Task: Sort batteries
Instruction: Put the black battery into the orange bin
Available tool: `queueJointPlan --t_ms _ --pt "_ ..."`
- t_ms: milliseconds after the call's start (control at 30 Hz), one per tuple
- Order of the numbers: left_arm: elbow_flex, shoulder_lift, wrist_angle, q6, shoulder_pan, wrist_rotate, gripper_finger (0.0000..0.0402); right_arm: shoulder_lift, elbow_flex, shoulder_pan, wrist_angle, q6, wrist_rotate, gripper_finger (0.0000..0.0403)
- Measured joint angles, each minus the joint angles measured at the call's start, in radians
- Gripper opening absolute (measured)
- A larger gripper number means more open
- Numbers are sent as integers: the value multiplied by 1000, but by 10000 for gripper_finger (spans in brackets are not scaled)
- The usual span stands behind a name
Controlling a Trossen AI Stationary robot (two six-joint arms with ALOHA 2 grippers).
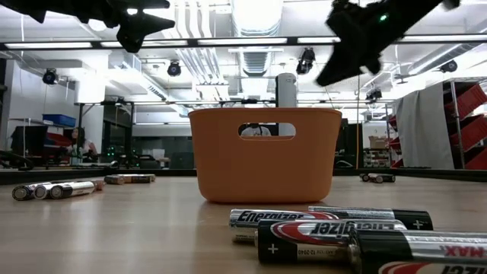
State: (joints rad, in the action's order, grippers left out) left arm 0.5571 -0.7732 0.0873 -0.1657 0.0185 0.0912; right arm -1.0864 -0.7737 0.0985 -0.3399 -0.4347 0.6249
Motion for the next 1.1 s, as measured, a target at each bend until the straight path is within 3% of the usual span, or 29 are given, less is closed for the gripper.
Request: queueJointPlan --t_ms 167,367,500,733,1100 --pt "0 -33 41 0 0 5 178 127 -4 -38 -283 -254 -24 59" --pt "0 -67 87 22 -1 5 178 166 -3 -38 -532 -434 -53 69" --pt "0 -72 92 5 -1 5 178 147 5 -38 -557 -458 -117 83" --pt "0 -65 46 -162 -1 5 178 88 11 -38 -631 -483 -169 102" --pt "0 -80 -264 -403 0 4 178 19 34 -38 -655 -468 -191 120"
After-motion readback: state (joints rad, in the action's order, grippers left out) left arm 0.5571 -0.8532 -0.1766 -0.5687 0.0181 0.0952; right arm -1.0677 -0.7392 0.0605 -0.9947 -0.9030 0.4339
